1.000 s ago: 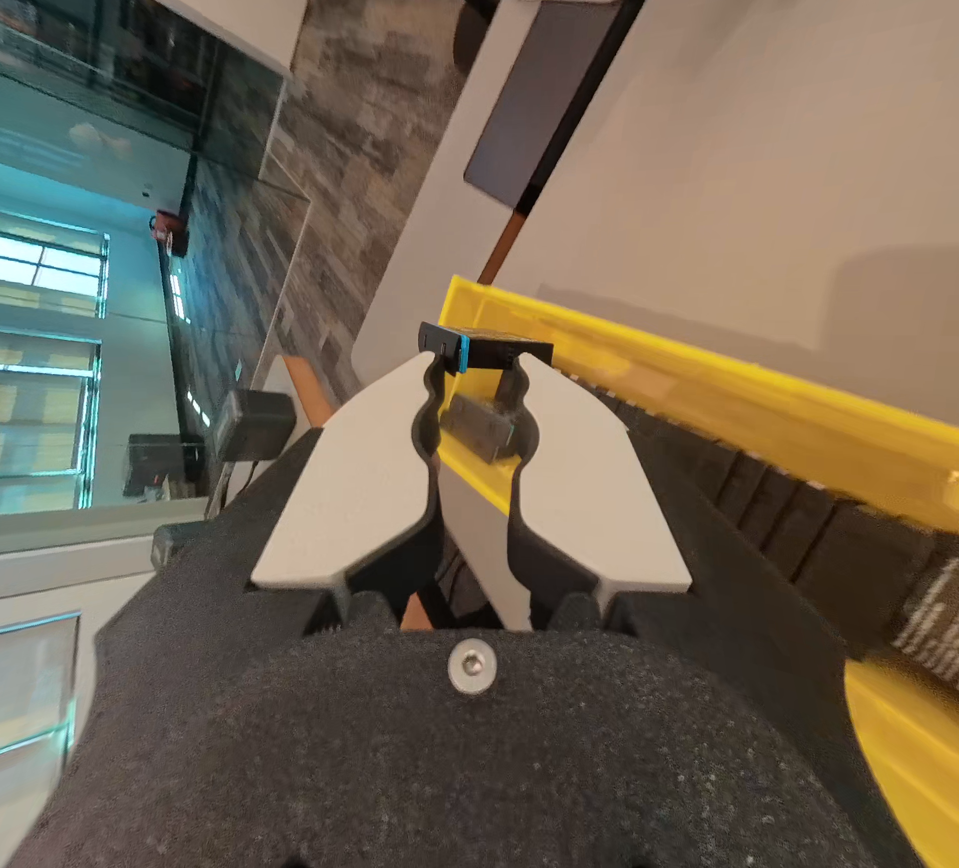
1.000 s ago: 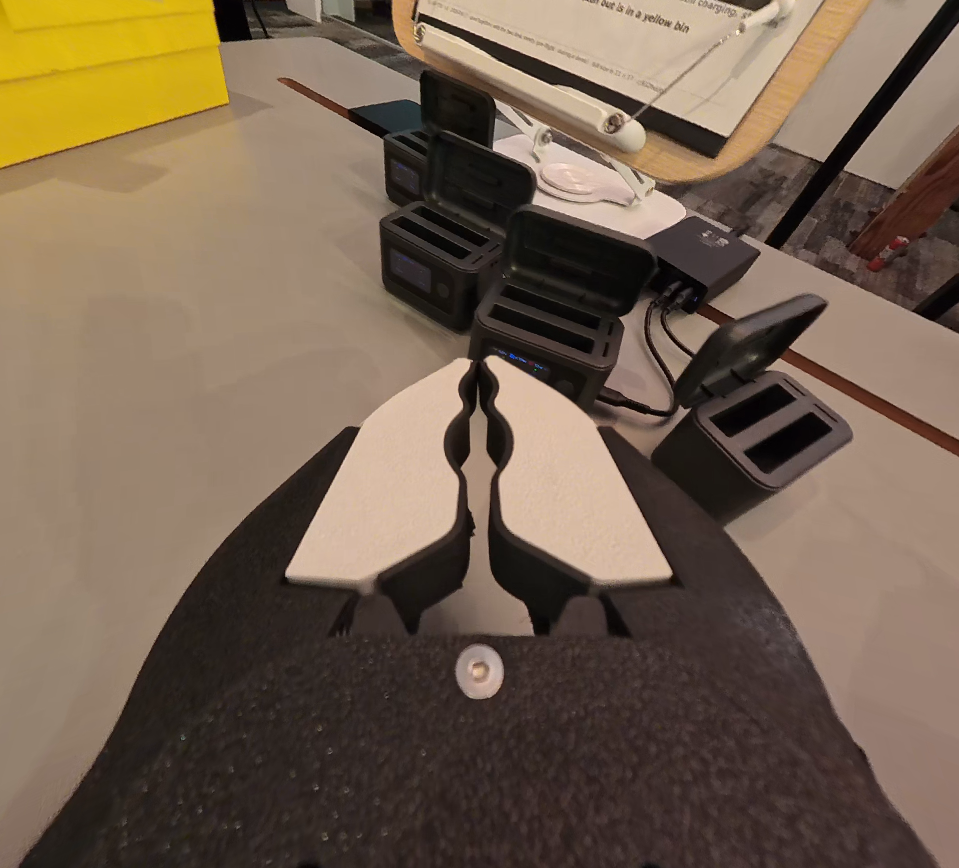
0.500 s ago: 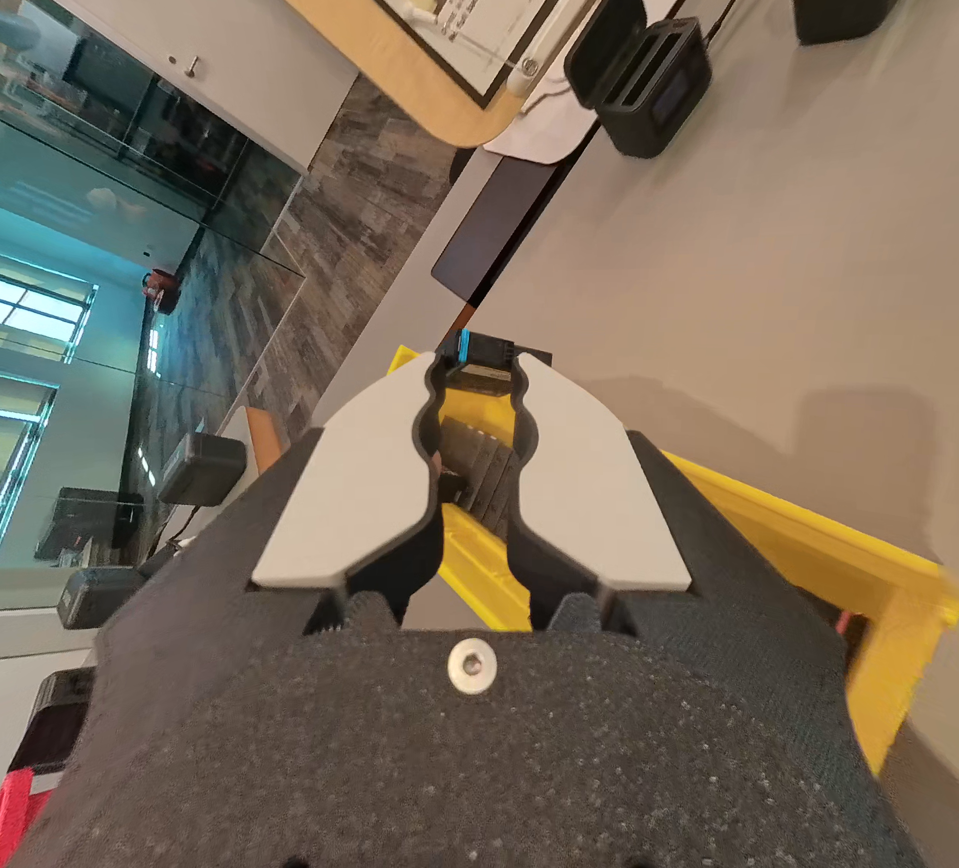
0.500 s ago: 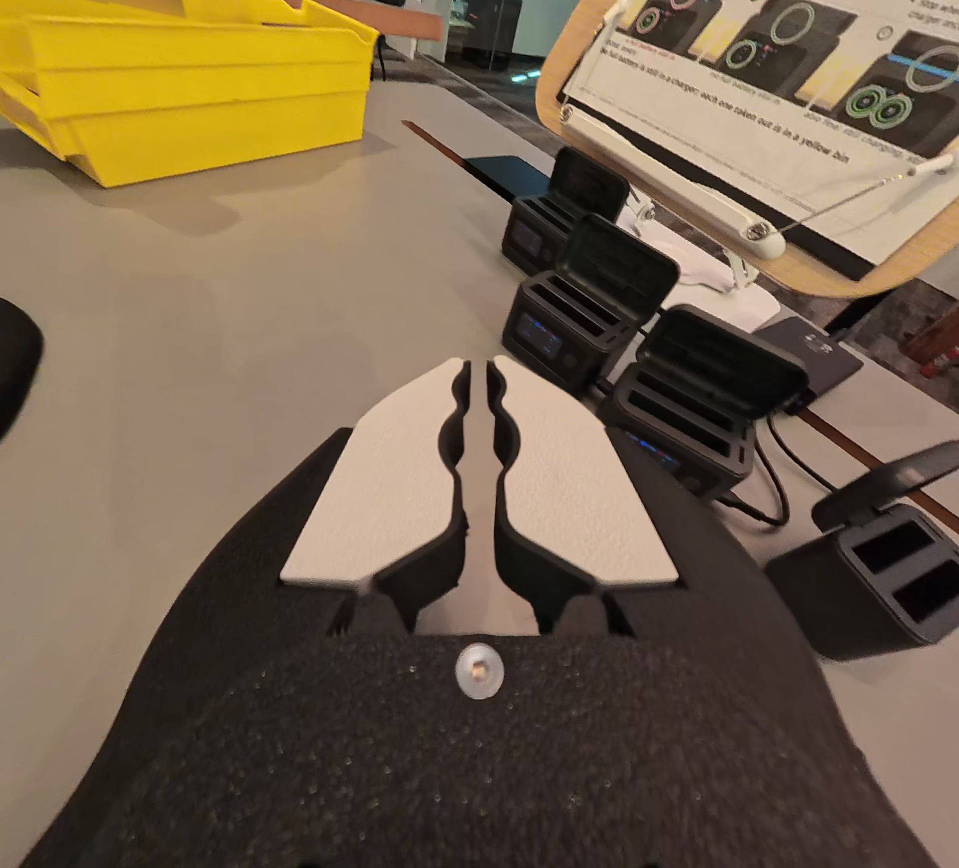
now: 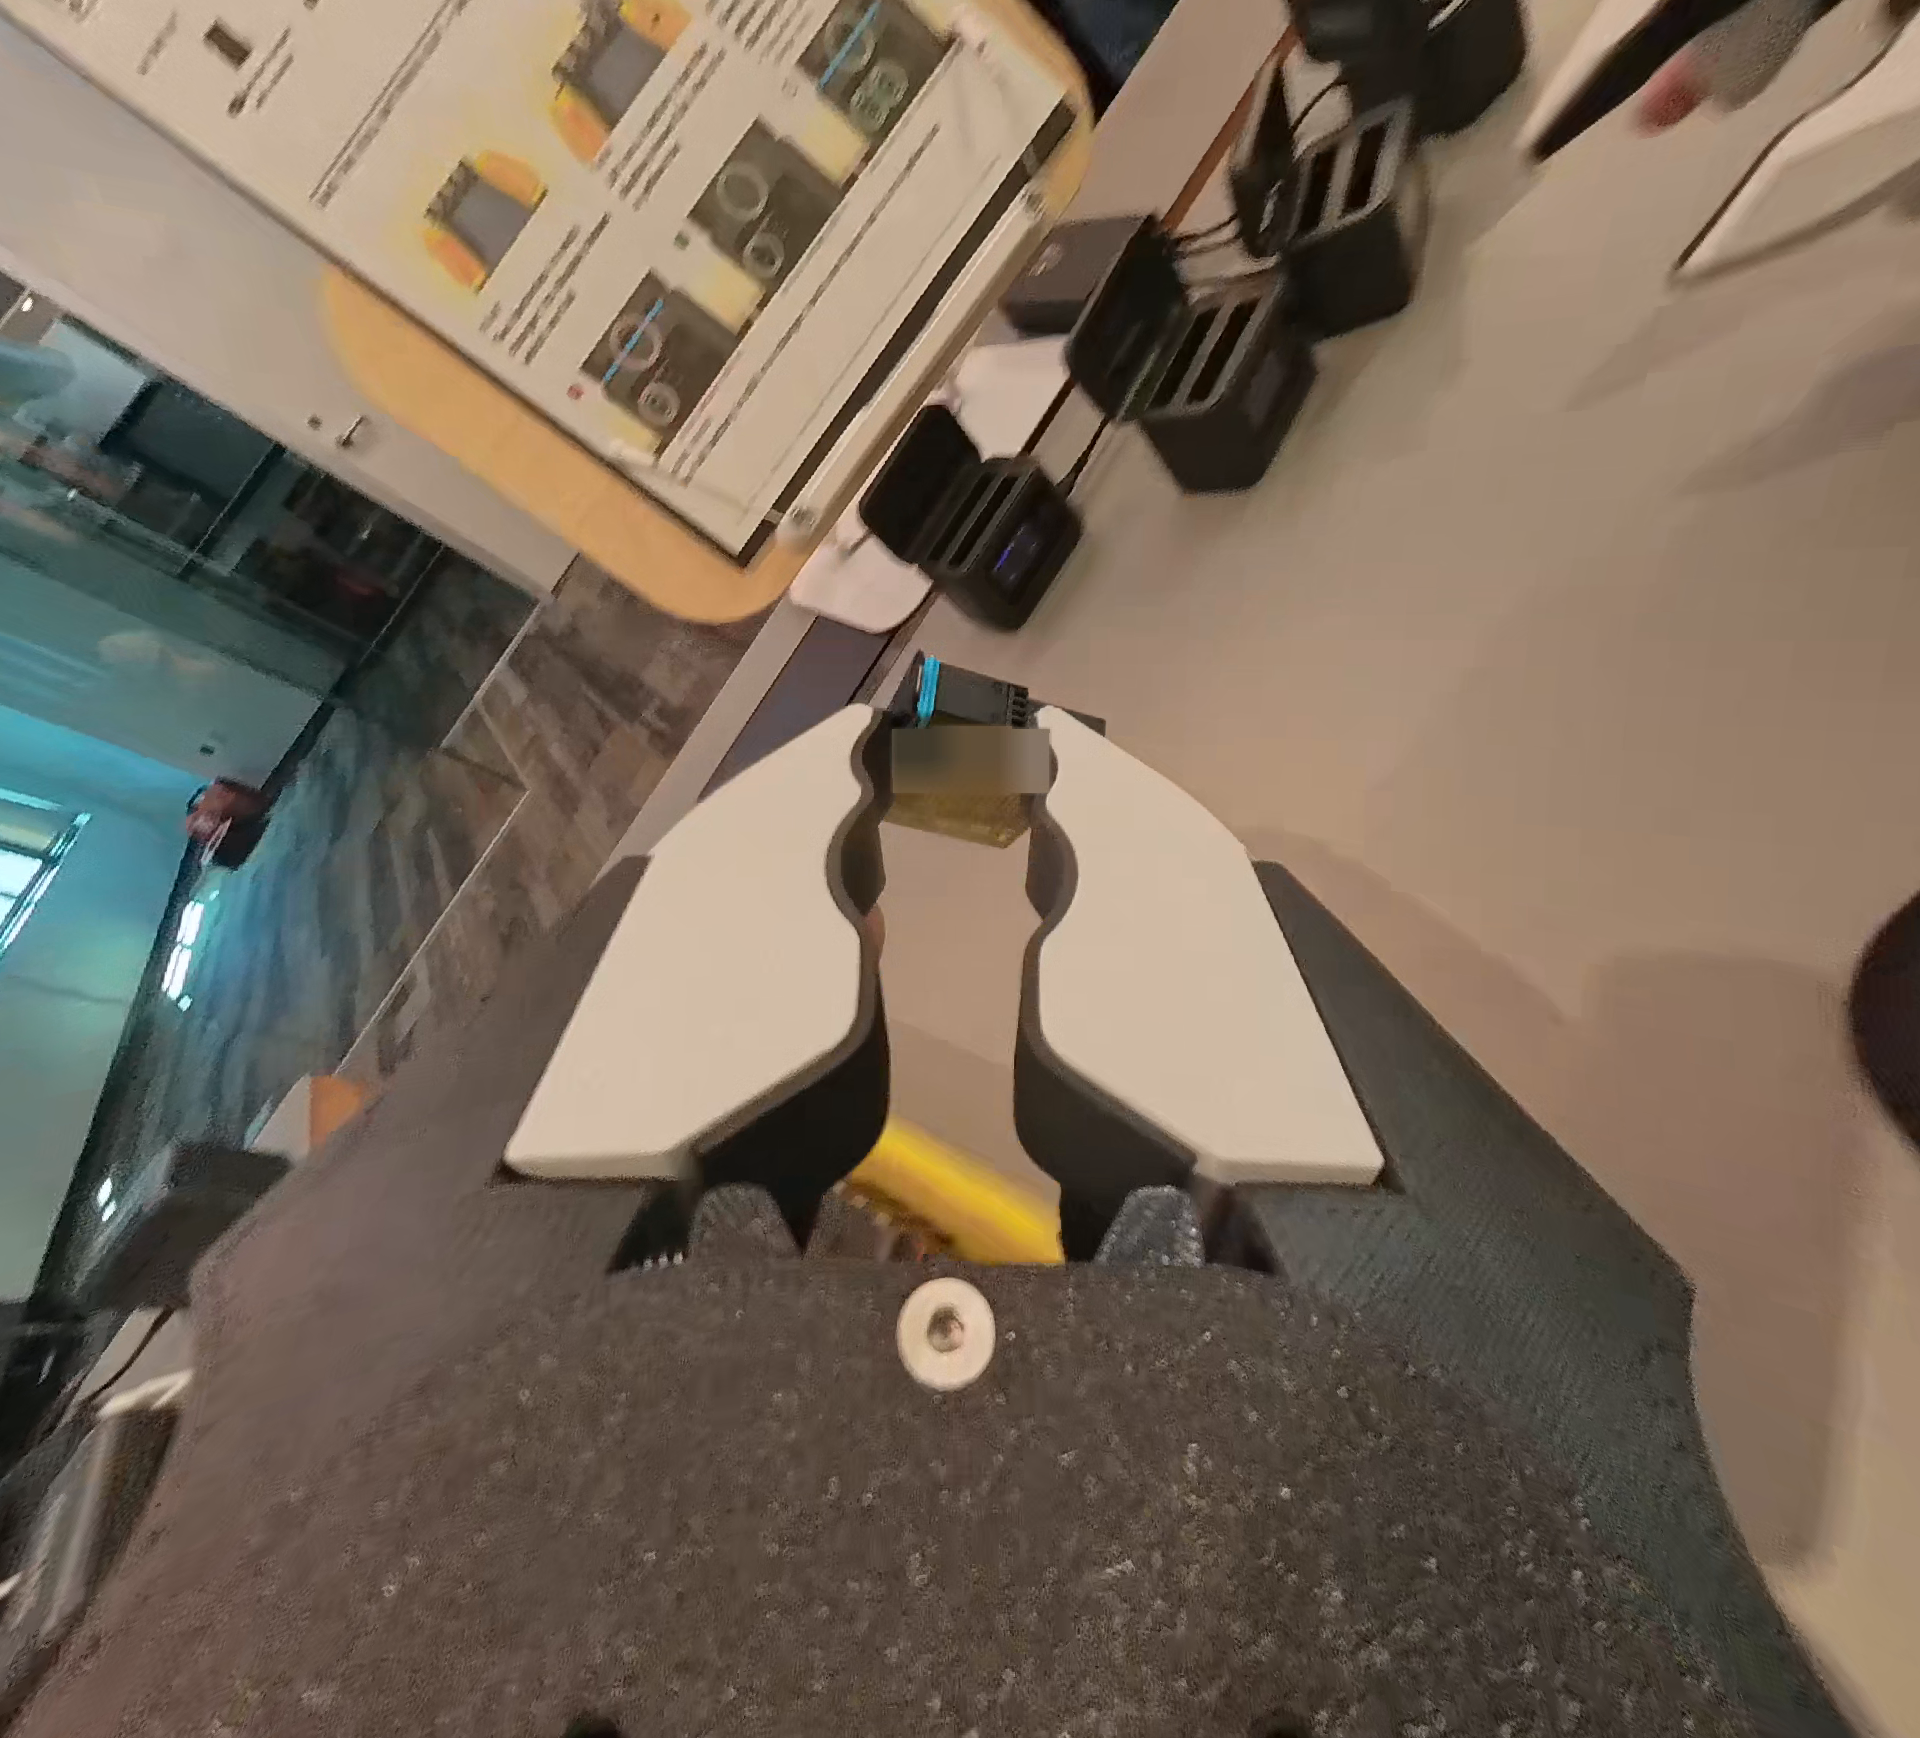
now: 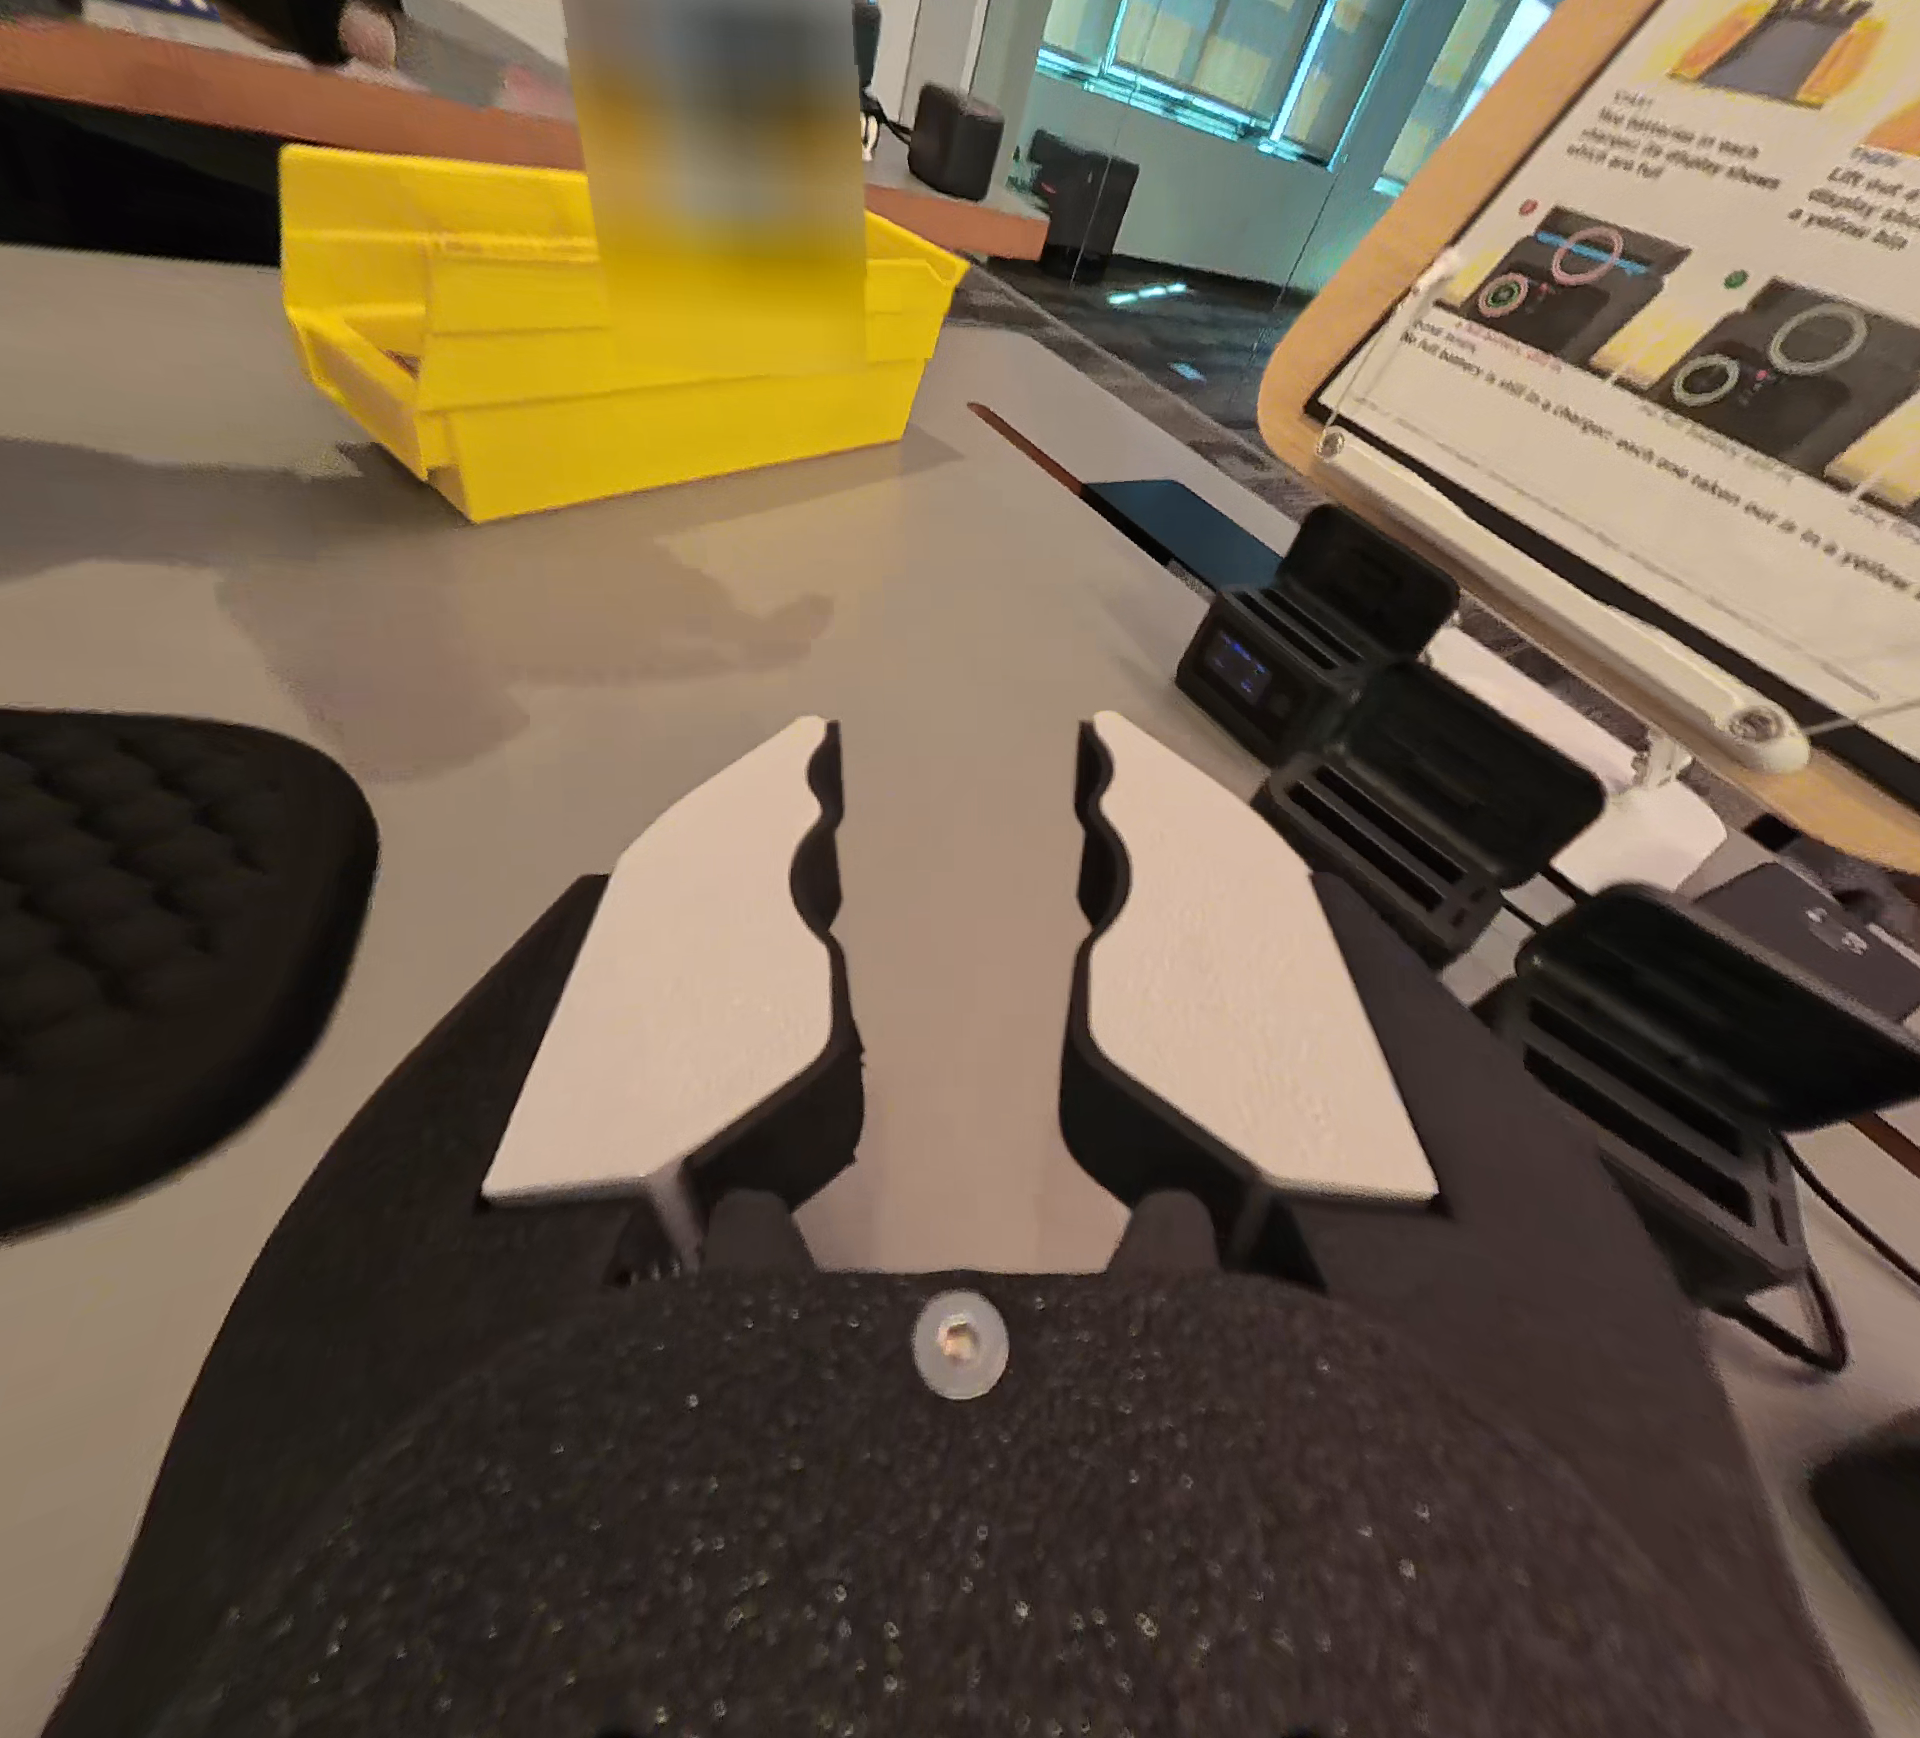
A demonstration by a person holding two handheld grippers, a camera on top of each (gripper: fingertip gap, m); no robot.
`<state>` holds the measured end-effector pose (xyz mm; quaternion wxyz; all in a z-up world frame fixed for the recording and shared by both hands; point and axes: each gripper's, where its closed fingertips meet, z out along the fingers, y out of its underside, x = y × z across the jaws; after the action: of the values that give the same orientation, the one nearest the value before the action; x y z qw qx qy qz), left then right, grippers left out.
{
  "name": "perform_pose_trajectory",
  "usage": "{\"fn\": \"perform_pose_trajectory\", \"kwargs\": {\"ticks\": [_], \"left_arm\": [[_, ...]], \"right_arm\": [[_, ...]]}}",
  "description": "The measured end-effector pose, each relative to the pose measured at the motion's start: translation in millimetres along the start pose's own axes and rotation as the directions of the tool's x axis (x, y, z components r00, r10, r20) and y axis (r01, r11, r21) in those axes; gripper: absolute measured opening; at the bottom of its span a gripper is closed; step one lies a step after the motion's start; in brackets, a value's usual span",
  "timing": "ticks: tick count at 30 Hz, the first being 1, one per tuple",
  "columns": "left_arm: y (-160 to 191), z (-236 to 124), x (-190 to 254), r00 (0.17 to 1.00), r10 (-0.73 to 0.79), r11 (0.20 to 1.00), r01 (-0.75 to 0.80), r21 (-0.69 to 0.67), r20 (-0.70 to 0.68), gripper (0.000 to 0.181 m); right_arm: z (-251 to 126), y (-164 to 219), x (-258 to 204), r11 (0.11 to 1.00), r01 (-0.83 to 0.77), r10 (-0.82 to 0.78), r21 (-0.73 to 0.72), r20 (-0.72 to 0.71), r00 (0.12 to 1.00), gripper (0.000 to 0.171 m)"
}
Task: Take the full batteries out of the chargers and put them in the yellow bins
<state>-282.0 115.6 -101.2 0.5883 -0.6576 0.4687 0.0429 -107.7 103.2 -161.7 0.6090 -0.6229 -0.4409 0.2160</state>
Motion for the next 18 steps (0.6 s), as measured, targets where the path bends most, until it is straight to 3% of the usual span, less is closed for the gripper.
{"fn": "perform_pose_trajectory", "kwargs": {"ticks": [6, 8, 10, 12, 14, 15, 17, 18], "left_arm": [[-55.4, 16.4, 63.2, 0.994, -0.052, 0.985, 0.066, 0.158, -0.094, 0.023], [-70.3, 24.1, 81.4, 0.99, -0.062, 0.977, 0.085, 0.195, -0.123, 0.024], [-82.1, 30.3, 94.4, 0.986, -0.075, 0.969, 0.107, 0.224, -0.147, 0.024], [-89.8, 35.5, 100.3, 0.984, -0.086, 0.962, 0.122, 0.244, -0.153, 0.023], [-95.3, 38.9, 102.1, 0.983, -0.097, 0.956, 0.136, 0.26, -0.157, 0.023], [-98.0, 39.0, 99.8, 0.983, -0.11, 0.951, 0.147, 0.274, -0.146, 0.008], [-103.1, 38.4, 101.8, 0.979, -0.111, 0.941, 0.159, 0.298, -0.173, 0.009], [-103.8, 39.4, 103.3, 0.977, -0.107, 0.942, 0.158, 0.295, -0.183, 0.021]], "right_arm": [[37.8, -22.5, -34.7, 1.0, 0.015, -0.016, 0.023, 0.005, 1.0, 0.077], [49.9, -26.0, -41.7, 0.999, 0.032, -0.032, 0.026, -0.001, 0.999, 0.08], [50.9, -32.8, -40.1, 0.996, 0.069, -0.066, 0.062, -0.04, 0.997, 0.062], [45.5, -36.3, -36.4, 0.991, 0.101, -0.096, 0.082, -0.066, 0.993, 0.022], [40.1, -35.7, -32.1, 0.991, 0.104, -0.098, 0.087, -0.074, 0.993, 0.019], [37.5, -34.4, -28.2, 0.992, 0.097, -0.09, 0.085, -0.081, 0.993, 0.018], [31.9, -35.0, -19.6, 0.992, 0.072, -0.063, 0.1, -0.085, 0.994, 0.011], [29.5, -35.2, -16.5, 0.993, 0.064, -0.057, 0.102, -0.078, 0.995, 0.01]]}}
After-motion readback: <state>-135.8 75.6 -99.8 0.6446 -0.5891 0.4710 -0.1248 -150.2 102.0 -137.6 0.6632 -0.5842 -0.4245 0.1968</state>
